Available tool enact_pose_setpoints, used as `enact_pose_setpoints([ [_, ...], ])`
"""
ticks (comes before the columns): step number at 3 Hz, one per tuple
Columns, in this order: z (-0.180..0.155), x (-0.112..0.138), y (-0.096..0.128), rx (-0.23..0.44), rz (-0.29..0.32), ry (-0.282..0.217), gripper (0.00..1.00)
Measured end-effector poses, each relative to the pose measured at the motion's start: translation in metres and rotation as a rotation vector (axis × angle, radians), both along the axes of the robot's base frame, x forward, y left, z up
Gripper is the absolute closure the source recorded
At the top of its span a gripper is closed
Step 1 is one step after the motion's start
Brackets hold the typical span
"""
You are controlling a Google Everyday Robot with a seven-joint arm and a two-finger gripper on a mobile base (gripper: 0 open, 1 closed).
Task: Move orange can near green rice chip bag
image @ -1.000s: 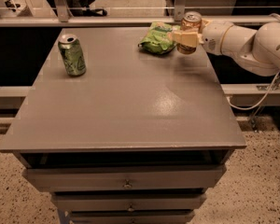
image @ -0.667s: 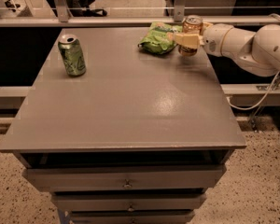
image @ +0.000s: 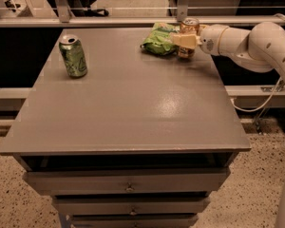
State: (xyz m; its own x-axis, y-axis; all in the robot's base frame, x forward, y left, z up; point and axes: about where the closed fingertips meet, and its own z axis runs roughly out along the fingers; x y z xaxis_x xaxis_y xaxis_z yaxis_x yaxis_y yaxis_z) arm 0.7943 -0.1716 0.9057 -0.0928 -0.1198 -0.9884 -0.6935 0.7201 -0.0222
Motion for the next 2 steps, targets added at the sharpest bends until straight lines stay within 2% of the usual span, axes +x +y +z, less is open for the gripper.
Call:
enact_pose_setpoints([
  [2,-0.0052,0.0072,0.0099,0.021,0.025,0.011,0.13],
])
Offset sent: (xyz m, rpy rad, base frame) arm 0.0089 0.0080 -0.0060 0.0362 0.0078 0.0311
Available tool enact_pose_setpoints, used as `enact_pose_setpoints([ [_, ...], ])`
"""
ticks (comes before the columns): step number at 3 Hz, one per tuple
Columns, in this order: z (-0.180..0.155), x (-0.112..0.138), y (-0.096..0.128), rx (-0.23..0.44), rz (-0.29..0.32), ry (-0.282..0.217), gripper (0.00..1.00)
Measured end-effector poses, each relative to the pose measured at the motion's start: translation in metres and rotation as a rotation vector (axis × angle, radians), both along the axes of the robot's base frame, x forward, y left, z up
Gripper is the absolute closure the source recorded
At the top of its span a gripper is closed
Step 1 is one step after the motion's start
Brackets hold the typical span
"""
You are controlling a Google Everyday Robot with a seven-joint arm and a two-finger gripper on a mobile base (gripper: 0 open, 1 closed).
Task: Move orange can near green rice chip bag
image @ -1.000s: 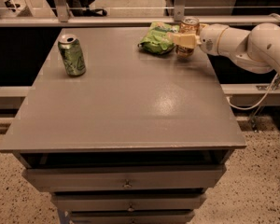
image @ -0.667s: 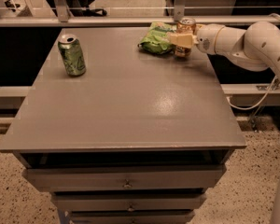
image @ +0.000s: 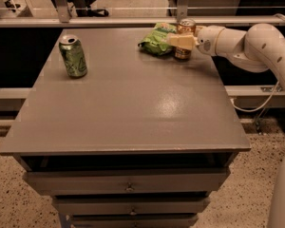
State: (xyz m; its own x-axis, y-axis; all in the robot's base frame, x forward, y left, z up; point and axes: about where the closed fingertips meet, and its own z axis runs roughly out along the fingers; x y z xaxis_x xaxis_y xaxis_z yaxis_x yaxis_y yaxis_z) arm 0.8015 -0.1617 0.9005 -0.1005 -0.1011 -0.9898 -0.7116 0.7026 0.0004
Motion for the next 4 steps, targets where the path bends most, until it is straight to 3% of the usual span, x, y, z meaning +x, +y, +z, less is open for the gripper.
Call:
enact_pose_setpoints([
  [1,0.003,-0.002,0.004,0.013,0.022,-0.013,0.00],
  [2,0.010,-0.012,0.006,0.024,0.054,-0.035,0.00],
  [3,0.026,-0.040,-0.001,0.009,0.110,-0.082,0.00],
  [4,0.051,-0.091,-0.019,-0.041,0.193,-0.171,0.00],
])
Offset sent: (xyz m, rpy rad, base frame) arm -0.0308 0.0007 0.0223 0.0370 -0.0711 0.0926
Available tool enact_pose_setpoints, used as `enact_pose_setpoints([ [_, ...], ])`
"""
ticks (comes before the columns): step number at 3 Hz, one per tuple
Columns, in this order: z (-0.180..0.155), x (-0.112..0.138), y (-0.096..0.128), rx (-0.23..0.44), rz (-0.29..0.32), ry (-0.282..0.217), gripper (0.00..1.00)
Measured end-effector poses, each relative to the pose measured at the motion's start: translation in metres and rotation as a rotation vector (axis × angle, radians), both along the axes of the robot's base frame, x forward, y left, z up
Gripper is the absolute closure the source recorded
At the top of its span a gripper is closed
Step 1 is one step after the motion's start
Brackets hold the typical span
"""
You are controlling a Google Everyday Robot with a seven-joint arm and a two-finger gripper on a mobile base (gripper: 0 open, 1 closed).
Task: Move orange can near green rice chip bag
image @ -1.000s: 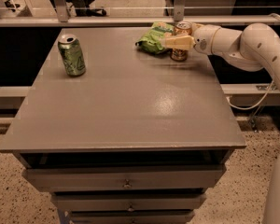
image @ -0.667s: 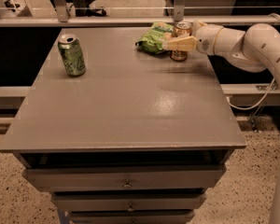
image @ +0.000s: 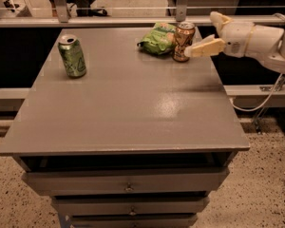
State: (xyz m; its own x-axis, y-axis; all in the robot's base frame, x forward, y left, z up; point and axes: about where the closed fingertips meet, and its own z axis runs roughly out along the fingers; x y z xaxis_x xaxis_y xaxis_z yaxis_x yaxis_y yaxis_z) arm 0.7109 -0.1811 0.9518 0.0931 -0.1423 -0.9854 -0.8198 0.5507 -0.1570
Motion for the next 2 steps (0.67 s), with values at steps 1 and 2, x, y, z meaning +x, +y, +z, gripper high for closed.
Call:
enact_pose_setpoints([
  [1,0.0245,-0.0638,-0.0246,-0.076,0.080,-0.092,0.00],
  [2,0.0217,-0.0711,-0.0228,-0.080,0.108,-0.088,0.00],
])
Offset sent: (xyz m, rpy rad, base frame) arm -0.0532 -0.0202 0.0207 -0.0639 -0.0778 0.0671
